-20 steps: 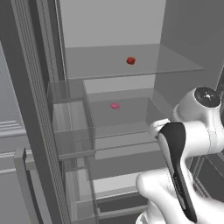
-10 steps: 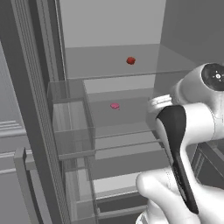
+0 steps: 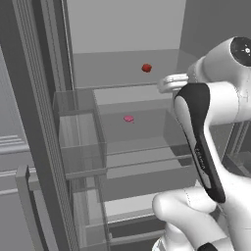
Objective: Take the strawberry from the fridge and place it on top of the pancake, located on the dining counter.
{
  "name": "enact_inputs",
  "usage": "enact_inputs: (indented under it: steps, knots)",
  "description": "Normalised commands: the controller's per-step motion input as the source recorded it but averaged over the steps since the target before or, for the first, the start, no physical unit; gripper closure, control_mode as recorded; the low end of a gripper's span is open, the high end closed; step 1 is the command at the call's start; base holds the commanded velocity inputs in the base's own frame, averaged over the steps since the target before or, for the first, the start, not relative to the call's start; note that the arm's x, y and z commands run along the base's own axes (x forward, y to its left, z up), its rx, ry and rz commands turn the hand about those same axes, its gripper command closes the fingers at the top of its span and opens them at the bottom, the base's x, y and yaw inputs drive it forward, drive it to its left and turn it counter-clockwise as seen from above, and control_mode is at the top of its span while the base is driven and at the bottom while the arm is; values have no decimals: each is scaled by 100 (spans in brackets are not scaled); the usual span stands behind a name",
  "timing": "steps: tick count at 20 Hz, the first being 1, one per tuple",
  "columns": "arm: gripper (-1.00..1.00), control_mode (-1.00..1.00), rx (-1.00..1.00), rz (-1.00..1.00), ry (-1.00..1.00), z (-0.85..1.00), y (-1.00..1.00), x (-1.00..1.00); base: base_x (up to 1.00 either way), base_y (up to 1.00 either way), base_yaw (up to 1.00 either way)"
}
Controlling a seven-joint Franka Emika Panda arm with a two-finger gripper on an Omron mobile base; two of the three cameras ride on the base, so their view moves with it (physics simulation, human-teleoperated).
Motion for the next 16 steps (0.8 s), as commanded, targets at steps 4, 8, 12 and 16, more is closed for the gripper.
enact_inputs:
  steps: [4,8,12,16]
  knots:
    - [-100,-100,5,0,-8,1,0,100,0,0,0]
    - [-100,-100,-6,0,5,6,42,70,0,0,0]
    - [-100,-100,1,0,11,0,-13,58,0,0,0]
    - [-100,-100,6,0,10,0,-25,52,0,0,0]
